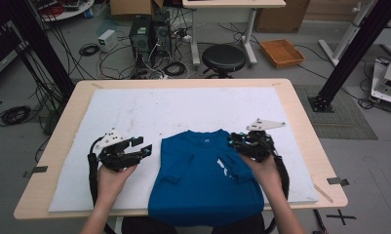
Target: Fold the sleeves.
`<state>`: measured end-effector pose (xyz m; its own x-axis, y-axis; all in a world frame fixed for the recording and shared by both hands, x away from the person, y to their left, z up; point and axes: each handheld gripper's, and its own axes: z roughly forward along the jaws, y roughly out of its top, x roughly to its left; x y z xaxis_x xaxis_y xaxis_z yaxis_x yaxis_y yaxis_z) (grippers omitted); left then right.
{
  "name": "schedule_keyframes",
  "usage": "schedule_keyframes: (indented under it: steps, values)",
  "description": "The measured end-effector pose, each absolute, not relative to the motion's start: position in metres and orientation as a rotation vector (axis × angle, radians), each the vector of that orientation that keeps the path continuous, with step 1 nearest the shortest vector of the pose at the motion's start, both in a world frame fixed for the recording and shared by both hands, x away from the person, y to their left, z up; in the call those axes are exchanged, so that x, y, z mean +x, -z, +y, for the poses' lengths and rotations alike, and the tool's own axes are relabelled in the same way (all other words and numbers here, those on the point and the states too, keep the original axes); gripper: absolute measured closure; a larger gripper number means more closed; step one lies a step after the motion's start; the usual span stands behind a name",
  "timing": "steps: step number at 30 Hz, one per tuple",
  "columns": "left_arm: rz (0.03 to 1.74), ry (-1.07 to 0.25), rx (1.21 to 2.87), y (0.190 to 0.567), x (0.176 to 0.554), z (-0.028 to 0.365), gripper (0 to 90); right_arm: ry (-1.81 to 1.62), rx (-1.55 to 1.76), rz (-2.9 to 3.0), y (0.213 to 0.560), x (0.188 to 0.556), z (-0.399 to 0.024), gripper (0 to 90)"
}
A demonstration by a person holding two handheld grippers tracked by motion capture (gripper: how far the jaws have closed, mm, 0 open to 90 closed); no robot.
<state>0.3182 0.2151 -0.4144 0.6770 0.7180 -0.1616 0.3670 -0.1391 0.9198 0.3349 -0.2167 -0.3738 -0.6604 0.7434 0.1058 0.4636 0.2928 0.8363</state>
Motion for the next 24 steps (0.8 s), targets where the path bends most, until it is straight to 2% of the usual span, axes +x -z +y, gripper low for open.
schedule_keyframes:
  steps: [10,14,16,24]
  values:
    - [0.881,-0.429,1.726,0.408,0.320,0.221,42.5,-1.388,1.236,2.056,0.371,0.331,-0.305,43.3]
    - [0.885,-0.420,1.715,0.408,0.321,0.226,41.3,-1.407,1.257,2.003,0.370,0.329,-0.322,38.2]
    - [0.883,-0.426,1.715,0.408,0.321,0.229,38.4,-1.411,1.249,2.001,0.370,0.329,-0.324,37.7]
    - [0.865,-0.446,1.731,0.408,0.319,0.230,36.8,-1.431,1.231,2.027,0.369,0.333,-0.327,34.1]
